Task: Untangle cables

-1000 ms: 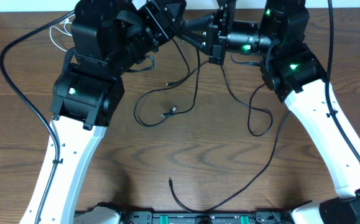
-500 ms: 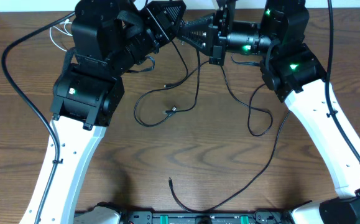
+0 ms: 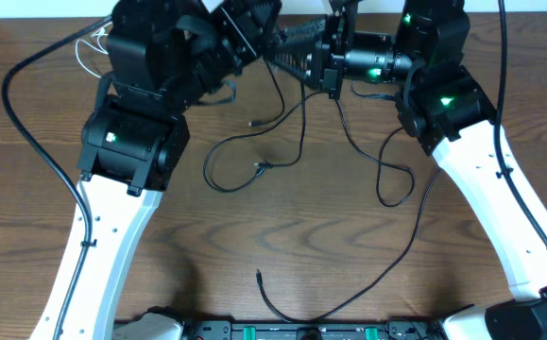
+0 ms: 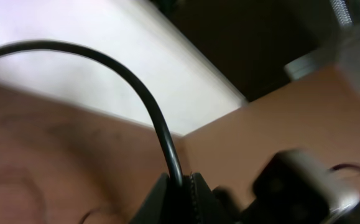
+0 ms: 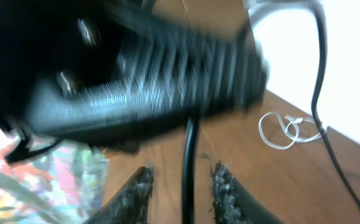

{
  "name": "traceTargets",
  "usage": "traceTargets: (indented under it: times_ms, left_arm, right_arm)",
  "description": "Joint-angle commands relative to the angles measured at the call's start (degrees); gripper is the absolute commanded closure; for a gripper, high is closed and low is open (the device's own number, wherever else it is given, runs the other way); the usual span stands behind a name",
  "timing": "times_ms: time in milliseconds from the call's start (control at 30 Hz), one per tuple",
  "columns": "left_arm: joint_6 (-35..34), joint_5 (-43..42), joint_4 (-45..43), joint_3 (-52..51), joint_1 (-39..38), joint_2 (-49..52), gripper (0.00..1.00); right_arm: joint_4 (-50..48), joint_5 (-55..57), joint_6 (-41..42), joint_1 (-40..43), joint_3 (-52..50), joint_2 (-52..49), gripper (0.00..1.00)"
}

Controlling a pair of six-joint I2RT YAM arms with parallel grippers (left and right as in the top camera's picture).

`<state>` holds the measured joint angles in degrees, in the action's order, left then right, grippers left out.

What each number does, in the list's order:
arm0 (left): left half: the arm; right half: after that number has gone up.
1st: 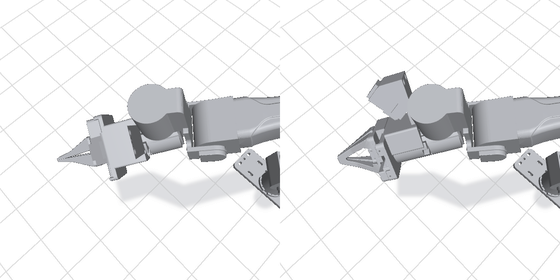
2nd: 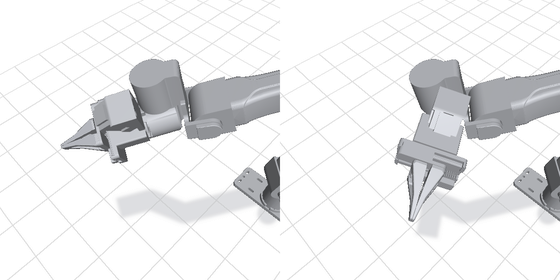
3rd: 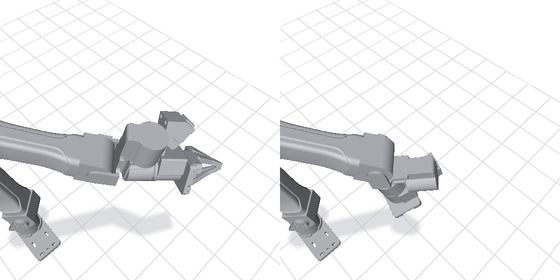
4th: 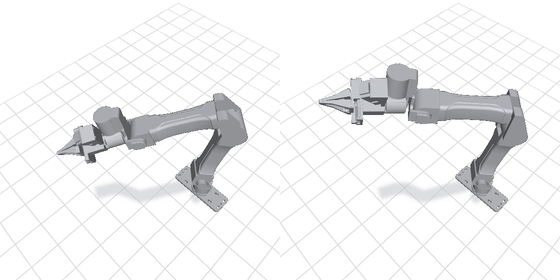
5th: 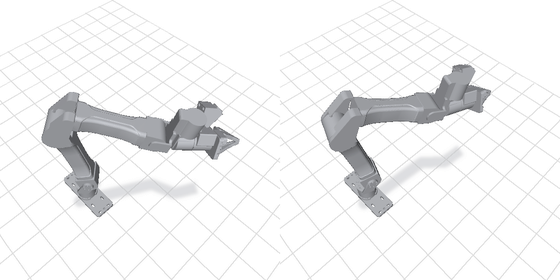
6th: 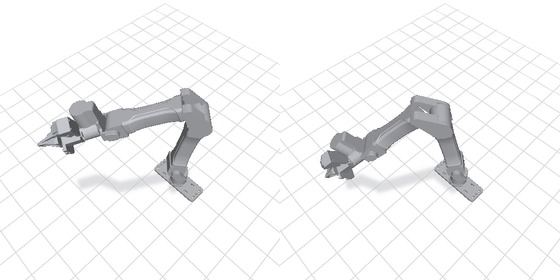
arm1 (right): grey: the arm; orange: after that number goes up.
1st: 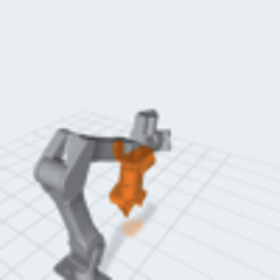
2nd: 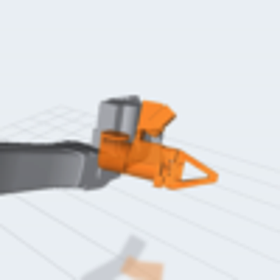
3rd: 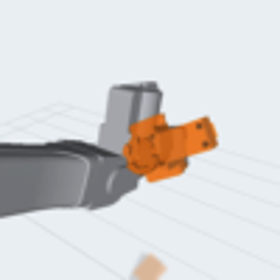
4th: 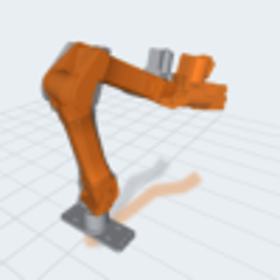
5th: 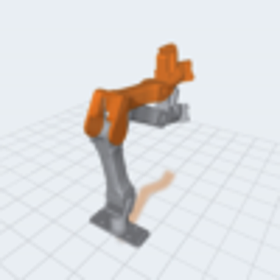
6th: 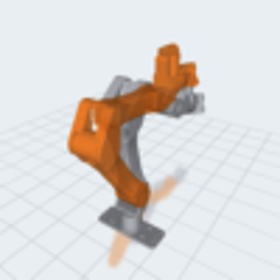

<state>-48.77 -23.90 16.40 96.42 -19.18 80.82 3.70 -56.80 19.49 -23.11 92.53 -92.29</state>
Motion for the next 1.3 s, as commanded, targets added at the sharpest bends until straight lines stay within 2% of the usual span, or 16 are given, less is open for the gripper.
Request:
traceTargets:
  times_ms: [0, 33, 100, 133, 167, 400, 533, 767, 900, 1067, 1267]
  left_arm:
    - [-2.6, -0.8, -5.2, 1.0, 0.1, -0.1, 0.92]
    - [-3.1, -0.8, -7.4, 1.0, 0.1, -0.2, 0.93]
    - [-4.2, -0.5, -10.5, 1.0, 0.1, -0.2, 0.92]
    - [-4.9, -0.1, -12.4, 1.0, 0.2, -0.2, 0.92]
    - [-5.2, 0.3, -13.1, 1.0, 0.2, -0.2, 0.93]
    - [-2.4, 9.6, -18.6, 1.0, 0.4, -0.2, 0.92]
    - [-0.2, 15.2, -19.0, 1.0, 2.1, -0.2, 0.92]
    - [5.4, 19.7, -11.2, 1.0, 9.3, 0.2, 0.93]
    - [5.3, 19.7, -9.1, 1.0, 15.1, 1.2, 0.93]
    - [3.6, 20.5, -9.0, 1.0, 21.0, 2.7, 0.93]
    - [2.0, 19.3, -7.0, 1.0, 22.2, 4.9, 0.92]
  right_arm:
    - [0.3, -0.2, 0.2, 0.2, 0.3, 0.1, 0.54]
    - [0.6, -0.2, 0.2, 0.5, 0.3, 0.1, 0.39]
    - [1.9, -0.2, 0.2, 1.2, 0.3, 0.1, 0.2]
    - [2.9, -0.1, 0.2, 2.0, 0.3, 0.1, 0.04]
    - [3.5, -0.1, 0.2, 2.6, 0.3, 0.1, 0.01]
    - [12.1, -0.1, 0.2, 10.5, 0.3, 0.1, 0.01]
    - [19.8, -0.1, -3.7, 15.7, 0.3, 0.1, 0.01]
    - [34.0, -0.1, -13.2, 23.1, 0.3, 0.1, 0.01]
    - [38.6, 0.1, -17.6, 24.2, 0.3, 0.1, 0.01]
    - [42.8, 7.3, -18.1, 23.4, 0.3, 0.1, 0.01]
    - [43.8, 10.6, -18.1, 21.8, 0.3, 0.1, 0.01]
